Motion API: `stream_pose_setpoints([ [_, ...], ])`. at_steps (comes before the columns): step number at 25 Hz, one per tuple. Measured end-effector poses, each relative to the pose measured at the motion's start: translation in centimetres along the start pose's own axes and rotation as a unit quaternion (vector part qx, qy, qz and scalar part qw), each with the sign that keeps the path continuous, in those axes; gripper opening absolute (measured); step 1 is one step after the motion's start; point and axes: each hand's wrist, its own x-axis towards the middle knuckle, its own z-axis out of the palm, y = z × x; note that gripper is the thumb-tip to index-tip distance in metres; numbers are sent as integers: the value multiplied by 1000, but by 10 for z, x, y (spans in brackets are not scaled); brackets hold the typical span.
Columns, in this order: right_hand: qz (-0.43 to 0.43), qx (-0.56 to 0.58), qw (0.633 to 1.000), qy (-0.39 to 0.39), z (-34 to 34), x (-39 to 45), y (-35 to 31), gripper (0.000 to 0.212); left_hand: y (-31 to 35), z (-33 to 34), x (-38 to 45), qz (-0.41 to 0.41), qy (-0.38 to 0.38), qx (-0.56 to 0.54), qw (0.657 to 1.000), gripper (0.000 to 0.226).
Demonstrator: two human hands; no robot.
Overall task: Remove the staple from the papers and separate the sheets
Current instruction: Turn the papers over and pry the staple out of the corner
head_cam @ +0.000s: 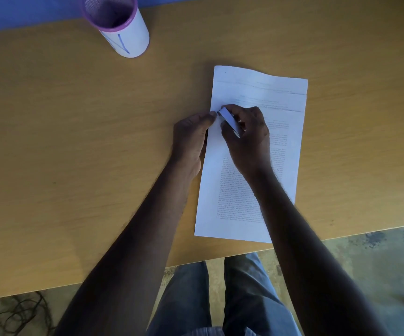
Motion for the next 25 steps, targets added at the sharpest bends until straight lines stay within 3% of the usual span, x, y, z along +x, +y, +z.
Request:
stream_pose_setpoints([
  [19,17,3,998,-56,-2,8,0,32,0,-2,1,-7,-7,-3,1000,12],
  [25,38,-8,999,-32,3,3,-3,29,-2,1,1,14,6,-1,1000,13],
])
